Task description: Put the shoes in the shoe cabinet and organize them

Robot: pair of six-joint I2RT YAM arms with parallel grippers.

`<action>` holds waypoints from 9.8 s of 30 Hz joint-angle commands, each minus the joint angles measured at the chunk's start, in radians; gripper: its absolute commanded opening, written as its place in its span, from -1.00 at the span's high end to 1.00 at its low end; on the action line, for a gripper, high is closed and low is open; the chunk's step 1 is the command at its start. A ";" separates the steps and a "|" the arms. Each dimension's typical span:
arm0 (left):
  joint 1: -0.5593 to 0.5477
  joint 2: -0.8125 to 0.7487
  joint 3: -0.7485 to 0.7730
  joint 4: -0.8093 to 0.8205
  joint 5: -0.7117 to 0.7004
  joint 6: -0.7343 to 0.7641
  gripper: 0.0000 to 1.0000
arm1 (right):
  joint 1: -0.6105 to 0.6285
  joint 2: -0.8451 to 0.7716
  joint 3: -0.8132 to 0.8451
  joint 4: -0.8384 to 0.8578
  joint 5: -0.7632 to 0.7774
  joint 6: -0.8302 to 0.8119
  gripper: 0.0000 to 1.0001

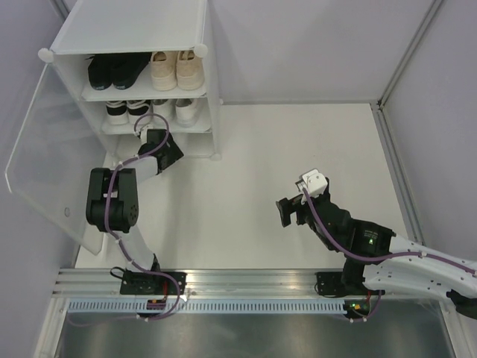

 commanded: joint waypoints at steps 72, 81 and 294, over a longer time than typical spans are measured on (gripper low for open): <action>0.206 -0.041 -0.062 0.254 -0.093 -0.339 -0.22 | -0.003 -0.052 -0.020 0.061 -0.078 -0.010 -0.94; 0.204 -0.047 -0.058 0.277 -0.027 -0.336 -0.23 | -0.002 -0.056 -0.023 0.063 -0.081 -0.009 -0.94; 0.235 -0.696 0.855 -0.953 -0.607 0.749 -0.95 | -0.003 0.163 -0.057 0.127 -0.322 0.011 -0.95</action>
